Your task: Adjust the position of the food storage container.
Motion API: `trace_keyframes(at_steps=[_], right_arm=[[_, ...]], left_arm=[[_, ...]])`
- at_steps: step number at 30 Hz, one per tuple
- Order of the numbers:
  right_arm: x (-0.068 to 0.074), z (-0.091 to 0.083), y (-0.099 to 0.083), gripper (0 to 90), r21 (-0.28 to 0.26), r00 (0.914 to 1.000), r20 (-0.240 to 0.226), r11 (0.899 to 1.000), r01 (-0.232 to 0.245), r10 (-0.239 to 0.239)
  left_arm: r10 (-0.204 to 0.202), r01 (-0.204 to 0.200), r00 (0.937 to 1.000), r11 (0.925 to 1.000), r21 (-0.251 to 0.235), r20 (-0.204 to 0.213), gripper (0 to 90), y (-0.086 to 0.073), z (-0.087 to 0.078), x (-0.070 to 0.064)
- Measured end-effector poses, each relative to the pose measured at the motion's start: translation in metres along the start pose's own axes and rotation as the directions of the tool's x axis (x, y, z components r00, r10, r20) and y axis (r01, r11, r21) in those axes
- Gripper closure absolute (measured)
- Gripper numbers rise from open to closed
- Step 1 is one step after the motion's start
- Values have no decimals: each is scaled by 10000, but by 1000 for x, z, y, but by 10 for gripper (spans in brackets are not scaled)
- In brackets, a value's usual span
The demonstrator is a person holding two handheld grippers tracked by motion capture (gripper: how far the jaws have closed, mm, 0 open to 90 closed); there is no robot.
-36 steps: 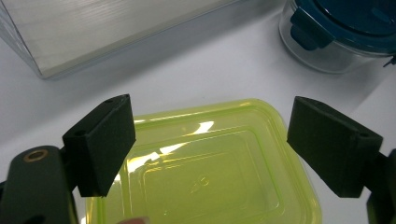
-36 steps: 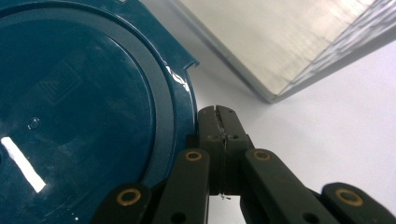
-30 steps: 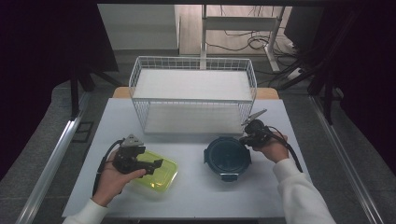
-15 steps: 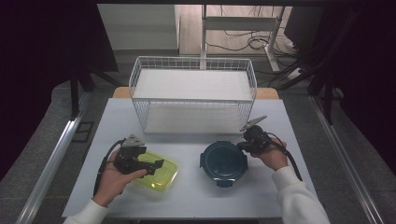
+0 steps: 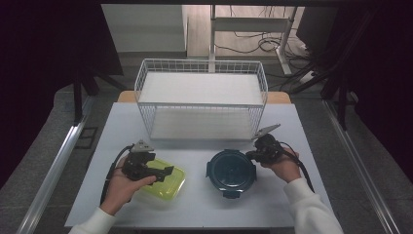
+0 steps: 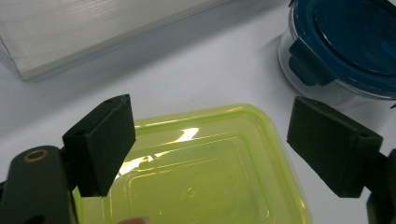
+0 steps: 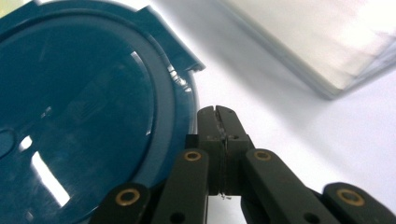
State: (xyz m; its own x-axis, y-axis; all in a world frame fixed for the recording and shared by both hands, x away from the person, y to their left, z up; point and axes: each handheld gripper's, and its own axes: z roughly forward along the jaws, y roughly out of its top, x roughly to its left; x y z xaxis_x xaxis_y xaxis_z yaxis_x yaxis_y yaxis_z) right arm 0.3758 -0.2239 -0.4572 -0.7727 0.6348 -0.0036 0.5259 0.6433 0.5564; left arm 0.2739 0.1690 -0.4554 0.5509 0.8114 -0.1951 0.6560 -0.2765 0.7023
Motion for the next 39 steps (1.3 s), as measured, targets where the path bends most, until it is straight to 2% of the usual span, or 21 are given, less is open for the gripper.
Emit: trace_keyframes(at_steps=[1, 2, 4, 7, 11, 12, 14, 16, 17, 18, 20, 23, 27, 28, 29, 32, 34, 39], right_arm=[[0, -4, -1, 863, -252, 9992, 348, 9995, -192, 200], [-1, -9, -3, 866, -549, 9976, 503, 9975, -447, 475], [-1, -21, -7, 888, -1015, 9948, 440, 9910, -868, 917], [1, -36, -17, 891, -1431, 9939, 261, 9844, -1025, 1073], [8, -46, -34, 878, -1618, 9933, 18, 9802, -1140, 1158], [9, -48, -38, 849, -1687, 9921, -37, 9778, -1245, 1256], [9, -51, -49, 688, -1856, 9876, -93, 9702, -1558, 1568], [9, -54, -57, 568, -2029, 9811, -149, 9603, -1917, 1927], [10, -56, -64, 547, -2180, 9755, -138, 9514, -2174, 2198], [11, -57, -70, 545, -2237, 9726, -70, 9476, -2282, 2326], [14, -59, -79, 502, -2247, 9697, 138, 9458, -2345, 2437], [17, -62, -90, 398, -2378, 9638, 184, 9374, -2543, 2662], [19, -67, -99, 318, -2727, 9589, 121, 9236, -2695, 2834], [19, -67, -99, 318, -2727, 9589, 121, 9236, -2695, 2834], [17, -68, -101, 298, -2842, 9550, -191, 9142, -2891, 2960], [15, -69, -102, 265, -2948, 9469, -557, 9009, -3186, 3166], [14, -70, -103, 250, -2934, 9439, -812, 8974, -3296, 3201], [13, -69, -101, 242, -2949, 9403, -1121, 8929, -3403, 3213]], left_arm=[[-39, 39, 10000, 10000, -45, 25, 153, 1, -1, -1], [-83, 84, 9999, 9999, -114, 75, 154, 1, -2, -3], [-99, 102, 9999, 9998, -175, 125, 156, 2, -3, -5], [31, -27, 9998, 9997, -229, 196, 158, 4, -5, -12], [64, -61, 9999, 9998, -215, 144, 158, 3, -6, -13], [8, -4, 9999, 9997, -224, 168, 158, 2, -6, -13], [-90, 95, 9997, 9997, -231, 223, 158, 0, -7, -11], [-178, 184, 9995, 9996, -224, 248, 158, -2, -8, -10], [-212, 218, 9995, 9995, -232, 245, 158, -2, -8, -9], [-273, 280, 9993, 9993, -250, 272, 158, -3, -8, -9], [-298, 308, 9990, 9991, -283, 319, 158, -2, -8, -8], [-299, 310, 9988, 9990, -309, 377, 157, -2, -7, -9], [-320, 330, 9986, 9992, -238, 432, 157, -3, -6, -8], [-320, 330, 9986, 9992, -238, 432, 157, -3, -6, -8], [-329, 341, 9984, 9991, -244, 454, 157, -4, -5, -8], [-347, 359, 9982, 9990, -263, 480, 157, -3, -6, -8], [-363, 376, 9982, 9989, -273, 471, 157, -4, -6, -8], [-413, 425, 9979, 9988, -233, 491, 157, -5, -5, -7]])
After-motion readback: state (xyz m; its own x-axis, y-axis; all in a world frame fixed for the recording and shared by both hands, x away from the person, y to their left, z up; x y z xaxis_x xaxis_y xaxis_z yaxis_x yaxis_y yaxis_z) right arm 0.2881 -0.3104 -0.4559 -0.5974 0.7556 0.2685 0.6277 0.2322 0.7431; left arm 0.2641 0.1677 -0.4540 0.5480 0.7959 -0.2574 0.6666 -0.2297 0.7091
